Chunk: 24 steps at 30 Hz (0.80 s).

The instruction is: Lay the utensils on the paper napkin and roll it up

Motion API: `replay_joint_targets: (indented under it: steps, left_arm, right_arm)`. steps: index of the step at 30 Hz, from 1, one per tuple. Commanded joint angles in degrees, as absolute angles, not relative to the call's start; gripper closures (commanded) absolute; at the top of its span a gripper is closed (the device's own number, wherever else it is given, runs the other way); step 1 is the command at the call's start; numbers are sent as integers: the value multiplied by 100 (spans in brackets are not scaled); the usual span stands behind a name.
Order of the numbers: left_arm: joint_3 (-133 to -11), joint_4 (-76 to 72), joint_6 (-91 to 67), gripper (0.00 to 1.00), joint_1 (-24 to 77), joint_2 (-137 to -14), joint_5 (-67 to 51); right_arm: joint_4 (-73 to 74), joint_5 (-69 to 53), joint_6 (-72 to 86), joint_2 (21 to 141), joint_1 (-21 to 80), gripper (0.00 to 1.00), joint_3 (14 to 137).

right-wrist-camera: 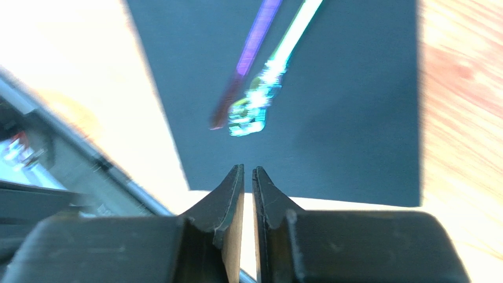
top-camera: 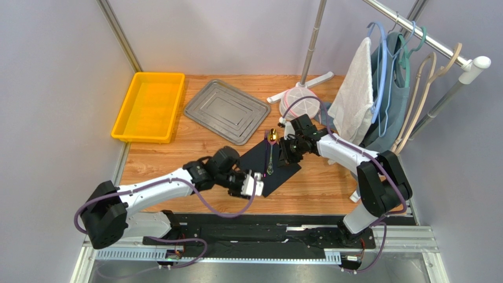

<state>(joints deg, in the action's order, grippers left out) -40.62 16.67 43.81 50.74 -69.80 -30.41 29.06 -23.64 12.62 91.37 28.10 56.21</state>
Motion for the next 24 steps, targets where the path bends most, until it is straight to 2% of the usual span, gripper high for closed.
replay_joint_targets:
  steps: [1, 3, 9, 14, 24]
  left_arm:
    - [-3675, 1117, 5044, 47, 5930, -7030, -2366]
    - [-3735, 1019, 5141, 47, 6099, -7180, -2075]
    - [-3972, 458, 4957, 47, 6319, -7848, -1723]
    - [-4052, 273, 5159, 50, 6539, -8366, -1513]
    - [-3999, -193, 5361, 55, 6680, -8885, -1178]
  right_arm:
    - [3295, -3400, 775, 8886, 2786, 87, 5941]
    - [3384, -3708, 669, 8894, 2751, 87, 5950]
    - [3428, -4087, 448, 8833, 2602, 75, 5871]
    - [3445, -4183, 387, 8833, 2514, 59, 5827]
    - [3480, -4219, 360, 8938, 2408, 56, 5845]
